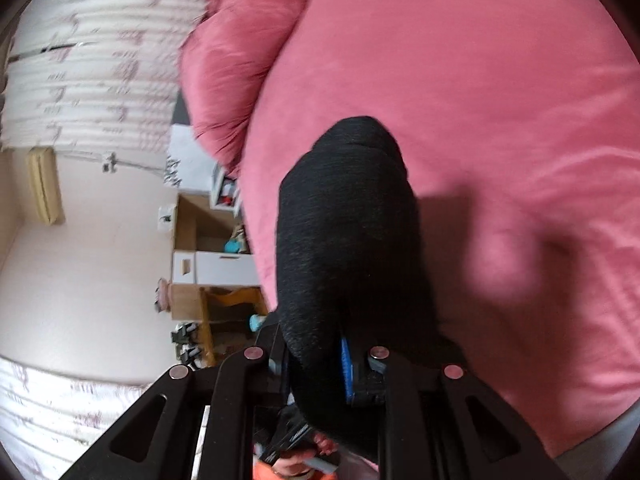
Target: Fold large clothes
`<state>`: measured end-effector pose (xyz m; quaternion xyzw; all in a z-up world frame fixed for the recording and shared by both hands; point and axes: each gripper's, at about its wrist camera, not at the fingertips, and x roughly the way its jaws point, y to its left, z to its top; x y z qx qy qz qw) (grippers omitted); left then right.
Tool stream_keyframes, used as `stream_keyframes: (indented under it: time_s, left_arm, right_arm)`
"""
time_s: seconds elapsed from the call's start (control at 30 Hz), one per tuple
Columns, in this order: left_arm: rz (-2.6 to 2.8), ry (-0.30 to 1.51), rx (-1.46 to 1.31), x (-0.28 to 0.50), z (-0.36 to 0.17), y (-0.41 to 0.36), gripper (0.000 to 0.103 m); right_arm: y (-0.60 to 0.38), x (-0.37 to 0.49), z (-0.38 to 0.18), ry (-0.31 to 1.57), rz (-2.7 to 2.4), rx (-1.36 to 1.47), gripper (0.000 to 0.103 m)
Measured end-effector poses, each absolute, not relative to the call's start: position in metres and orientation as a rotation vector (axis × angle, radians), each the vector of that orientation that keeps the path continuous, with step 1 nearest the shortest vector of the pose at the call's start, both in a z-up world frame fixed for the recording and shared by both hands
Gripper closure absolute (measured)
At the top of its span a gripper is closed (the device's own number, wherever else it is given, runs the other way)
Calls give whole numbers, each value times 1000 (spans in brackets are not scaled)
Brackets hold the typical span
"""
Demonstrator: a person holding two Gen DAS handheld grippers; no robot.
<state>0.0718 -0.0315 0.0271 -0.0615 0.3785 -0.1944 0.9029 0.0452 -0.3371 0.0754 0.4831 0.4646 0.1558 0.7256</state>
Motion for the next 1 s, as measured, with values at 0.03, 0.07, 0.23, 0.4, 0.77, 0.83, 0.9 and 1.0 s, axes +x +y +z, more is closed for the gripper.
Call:
stream_keyframes:
  time_s: [0.03, 0.07, 0.23, 0.4, 0.77, 0.83, 0.9, 1.0]
  left_arm:
    - [-355, 767, -134, 76, 30, -13, 11]
    - [-320, 757, -139, 79, 31, 1, 11]
    - [-117, 704, -254, 77, 26, 102, 11]
    - [41, 671, -426, 54, 4, 176, 11]
    - [181, 698, -806, 35, -43, 269, 11]
    - [184, 705, -849, 36, -47, 273, 11]
    - [173, 704, -876, 36, -48, 274, 11]
    - [152, 679, -900, 34, -46, 275, 11]
  right_arm:
    - [-322, 49, 83, 1023, 357, 1066, 84]
    - [-301, 54, 93, 1021, 369, 1054, 84]
    - [-231, 80, 117, 1021, 408, 1035, 84]
    - [-158, 109, 118, 1052, 446, 1026, 84]
    - [18, 163, 23, 1270, 483, 865, 73]
    - [36, 169, -1, 1327, 529, 846, 70]
    - [39, 168, -18, 1356, 603, 949, 66]
    - [31, 164, -14, 1325, 691, 1017, 60]
